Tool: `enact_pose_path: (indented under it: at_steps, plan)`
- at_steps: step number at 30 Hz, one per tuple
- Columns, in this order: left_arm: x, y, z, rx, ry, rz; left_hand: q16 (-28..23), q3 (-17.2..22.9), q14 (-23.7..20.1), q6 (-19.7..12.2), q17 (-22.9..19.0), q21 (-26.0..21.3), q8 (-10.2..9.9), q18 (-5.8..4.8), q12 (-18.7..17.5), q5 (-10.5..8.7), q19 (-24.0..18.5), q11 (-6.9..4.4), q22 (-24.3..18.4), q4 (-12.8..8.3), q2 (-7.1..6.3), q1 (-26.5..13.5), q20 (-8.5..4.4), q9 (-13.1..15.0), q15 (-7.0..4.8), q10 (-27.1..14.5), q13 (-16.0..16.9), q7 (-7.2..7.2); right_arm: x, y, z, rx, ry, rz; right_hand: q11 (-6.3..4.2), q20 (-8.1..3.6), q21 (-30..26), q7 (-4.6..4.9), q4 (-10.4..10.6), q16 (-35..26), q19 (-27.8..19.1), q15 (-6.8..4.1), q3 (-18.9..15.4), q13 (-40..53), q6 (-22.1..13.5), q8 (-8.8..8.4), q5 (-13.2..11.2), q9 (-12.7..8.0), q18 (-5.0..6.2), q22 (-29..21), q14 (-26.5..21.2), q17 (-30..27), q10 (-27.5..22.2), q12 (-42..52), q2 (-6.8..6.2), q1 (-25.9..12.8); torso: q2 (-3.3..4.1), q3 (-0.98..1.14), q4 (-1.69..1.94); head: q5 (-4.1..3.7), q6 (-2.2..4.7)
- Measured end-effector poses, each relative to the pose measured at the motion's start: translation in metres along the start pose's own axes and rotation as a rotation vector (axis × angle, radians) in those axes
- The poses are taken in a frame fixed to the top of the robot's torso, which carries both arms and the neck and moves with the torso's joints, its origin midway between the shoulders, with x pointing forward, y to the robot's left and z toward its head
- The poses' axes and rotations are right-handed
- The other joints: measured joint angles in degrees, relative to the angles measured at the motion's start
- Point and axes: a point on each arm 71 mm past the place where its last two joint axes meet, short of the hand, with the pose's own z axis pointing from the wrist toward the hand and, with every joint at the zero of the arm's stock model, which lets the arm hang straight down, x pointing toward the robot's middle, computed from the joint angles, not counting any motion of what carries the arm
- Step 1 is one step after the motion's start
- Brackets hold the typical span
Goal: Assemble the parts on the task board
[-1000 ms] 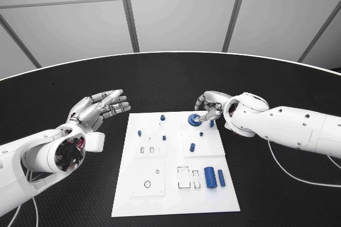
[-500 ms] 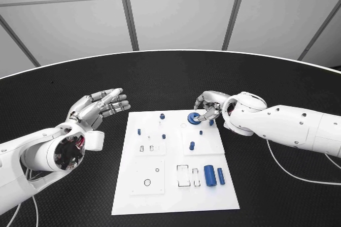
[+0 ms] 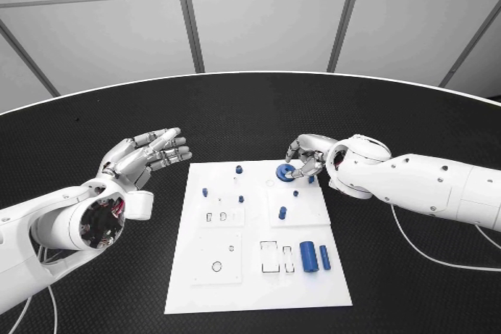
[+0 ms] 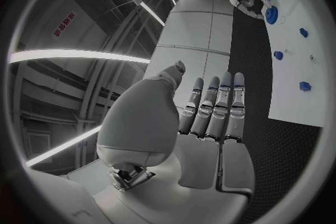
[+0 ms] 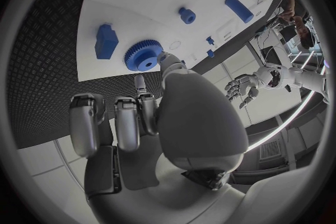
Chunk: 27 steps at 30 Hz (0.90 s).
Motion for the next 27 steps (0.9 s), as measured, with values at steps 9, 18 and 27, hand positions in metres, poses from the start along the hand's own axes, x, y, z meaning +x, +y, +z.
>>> enact_pose_path:
  at_steps: [9, 18, 27]
  plan:
    - [-0.0001, -0.0002, -0.0005, 0.0, 0.0, 0.0, 0.0, 0.0, 0.0, 0.0, 0.0, 0.0, 0.0, 0.0, 0.0, 0.0, 0.0, 0.0, 0.0, 0.0, 0.0, 0.0, 0.0, 0.0, 0.0, 0.0, 0.0, 0.0, 0.0047, 0.0007, 0.0015, -0.004, 0.011, -0.009, 0.0, 0.0, 0.3, -0.12, -0.3, 0.0, 0.0, 0.0, 1.0, 0.0, 0.9, 0.61, 0.0, 0.0, 0.01, 0.0, 0.0, 0.0, 0.0, 0.6, 0.48, 0.5, -0.02, 0.0, -0.04, 0.13, -0.23]
    - [-0.0011, -0.0005, -0.0013, 0.0, -0.002, 0.0, 0.0, 0.0, 0.0, 0.0, 0.0, 0.0, 0.0, 0.0, 0.0, 0.0, 0.0, 0.0, 0.0, 0.0, 0.0, 0.0, 0.0, 0.0, 0.0, 0.0, 0.0, 0.0, 0.0093, 0.0016, 0.0015, -0.014, 0.01, -0.039, -0.2, 0.0, 0.5, -0.33, -0.1, 0.0, 0.0, 0.0, 2.3, 0.0, 2.4, 1.06, 0.0, -0.1, 0.02, 0.0, 0.0, 0.0, 0.2, 1.3, 0.7, 0.7, 0.01, 0.08, 0.02, 0.13, -0.46]
    - [-0.0011, -0.0005, -0.0015, -0.001, -0.001, 0.0, 0.0, 0.0, 0.0, 0.0, 0.0, 0.0, 0.0, 0.0, 0.0, 0.0, 0.0, 0.0, 0.0, 0.0, 0.0, 0.0, 0.0, 0.0, 0.0, 0.0, 0.0, 0.0, 0.0099, 0.001, 0.0016, -0.007, 0.005, -0.041, -0.2, 0.0, 1.0, -0.65, -0.2, 0.0, 0.0, 0.0, 4.2, 0.0, 3.7, 1.05, 0.2, -0.6, 0.03, 0.0, 0.0, 0.0, 0.2, 2.0, 0.84, 0.8, 0.02, 0.09, -0.02, 0.16, -0.75]
